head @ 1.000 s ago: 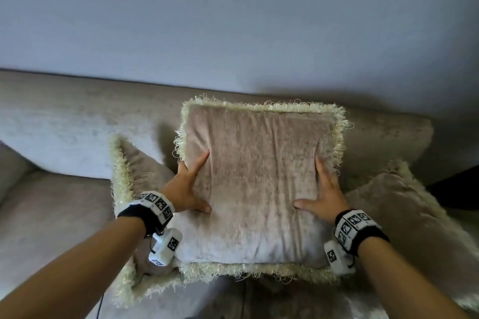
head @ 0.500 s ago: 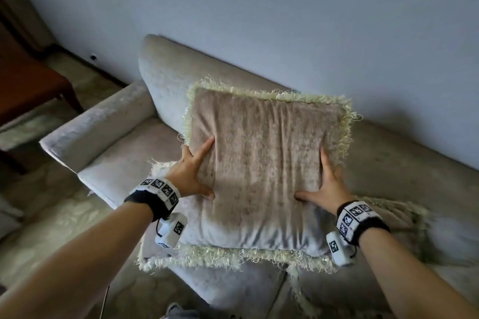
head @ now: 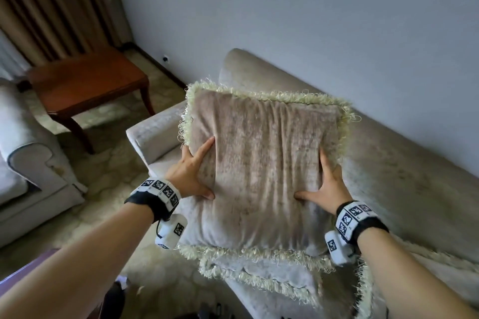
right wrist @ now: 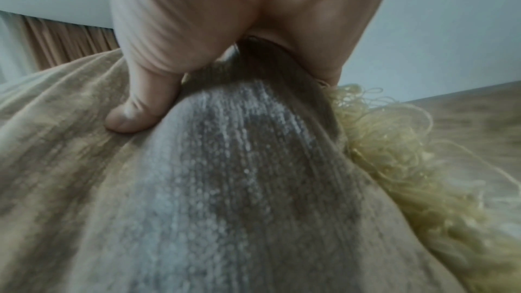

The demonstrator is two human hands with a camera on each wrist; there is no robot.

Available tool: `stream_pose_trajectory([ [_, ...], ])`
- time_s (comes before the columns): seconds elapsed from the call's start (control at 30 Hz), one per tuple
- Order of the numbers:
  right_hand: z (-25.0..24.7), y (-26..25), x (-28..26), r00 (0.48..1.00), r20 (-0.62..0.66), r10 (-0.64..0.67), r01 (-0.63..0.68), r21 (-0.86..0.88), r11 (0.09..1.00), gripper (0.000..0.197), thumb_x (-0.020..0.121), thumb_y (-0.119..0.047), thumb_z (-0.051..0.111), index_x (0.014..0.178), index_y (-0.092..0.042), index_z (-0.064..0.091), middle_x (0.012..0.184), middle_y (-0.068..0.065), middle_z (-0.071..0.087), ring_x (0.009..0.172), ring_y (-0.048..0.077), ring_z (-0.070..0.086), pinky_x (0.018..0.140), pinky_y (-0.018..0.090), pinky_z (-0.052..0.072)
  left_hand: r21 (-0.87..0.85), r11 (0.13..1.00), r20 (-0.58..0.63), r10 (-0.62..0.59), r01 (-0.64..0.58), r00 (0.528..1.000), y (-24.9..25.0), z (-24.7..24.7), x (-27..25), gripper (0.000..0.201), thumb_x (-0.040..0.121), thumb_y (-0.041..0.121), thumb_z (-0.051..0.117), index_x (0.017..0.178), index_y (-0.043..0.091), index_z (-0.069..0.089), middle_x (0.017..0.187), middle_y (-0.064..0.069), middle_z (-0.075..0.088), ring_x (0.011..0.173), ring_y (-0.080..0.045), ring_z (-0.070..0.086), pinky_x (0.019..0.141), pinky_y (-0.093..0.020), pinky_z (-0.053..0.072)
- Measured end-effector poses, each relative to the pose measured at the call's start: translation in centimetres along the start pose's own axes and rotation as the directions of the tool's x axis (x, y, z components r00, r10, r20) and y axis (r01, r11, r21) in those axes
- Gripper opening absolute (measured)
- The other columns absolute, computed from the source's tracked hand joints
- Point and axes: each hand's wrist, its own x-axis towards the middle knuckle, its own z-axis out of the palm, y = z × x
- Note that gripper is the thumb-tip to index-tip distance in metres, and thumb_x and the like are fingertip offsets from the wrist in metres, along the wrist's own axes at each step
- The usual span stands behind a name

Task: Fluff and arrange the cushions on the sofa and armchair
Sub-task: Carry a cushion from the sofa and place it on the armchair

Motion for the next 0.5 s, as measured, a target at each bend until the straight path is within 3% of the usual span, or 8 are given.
stream_pose_trajectory([
  [0.07,1.8,-3.2,1.2,0.999,0.018,-0.039,0.039,-0.003,0.999,0.137,0.053,-0.049,0.090,0.142,-0.059,-0.014,0.159,0.018,0.003,0.142,0.037,0.025,0.113,0.047,0.028,0.019,0.999,-0.035,-0.043,0.043,0.998,-2.9,-2.0,-0.4,0.151,0.035,0.046,0.095,0.137,0.063,-0.016,0.139,-0.015,0.020,0.116,-0.042,0.050,0.093,-0.045,0.050],
  [0.2,5.1,-8.4,4.6,0.986,0.061,-0.153,0.153,0.007,0.988,0.137,0.042,-0.064,0.086,0.137,-0.067,-0.013,0.161,0.012,0.007,0.141,0.034,0.030,0.111,0.051,0.033,0.033,0.990,-0.097,-0.132,0.135,0.986,-8.2,-5.0,-1.4,0.153,0.033,0.049,0.094,0.136,0.063,-0.018,0.138,-0.018,0.023,0.108,-0.041,0.055,0.087,-0.042,0.051],
  [0.3,8.2,-12.5,7.8,0.969,0.148,-0.199,0.203,-0.014,0.979,0.135,0.046,-0.063,0.086,0.137,-0.067,-0.014,0.161,0.014,0.011,0.138,0.035,0.036,0.110,0.051,0.036,-0.030,0.976,-0.144,-0.216,0.214,0.966,-12.4,-6.9,-2.3,0.151,0.034,0.047,0.095,0.132,0.067,-0.018,0.135,-0.016,0.025,0.100,-0.039,0.057,0.084,-0.043,0.053],
  [0.4,12.0,-17.1,11.6,0.933,0.222,-0.285,0.290,0.009,0.957,0.133,0.049,-0.059,0.085,0.136,-0.067,-0.015,0.161,0.013,0.010,0.136,0.034,0.039,0.109,0.049,0.036,-0.077,0.957,-0.187,-0.289,0.279,0.939,-16.7,-9.0,-3.2,0.150,0.034,0.047,0.094,0.130,0.069,-0.019,0.136,-0.015,0.024,0.106,-0.041,0.054,0.088,-0.047,0.052],
  [0.5,16.2,-22.0,15.2,0.871,0.323,-0.371,0.380,0.038,0.924,0.131,0.055,-0.056,0.086,0.138,-0.065,-0.015,0.160,0.003,0.021,0.135,0.030,0.041,0.109,0.047,0.037,-0.095,0.930,-0.222,-0.369,0.356,0.903,-20.8,-11.3,-4.2,0.149,0.034,0.054,0.092,0.133,0.066,-0.018,0.138,-0.017,0.024,0.114,-0.045,0.051,0.092,-0.049,0.049],
])
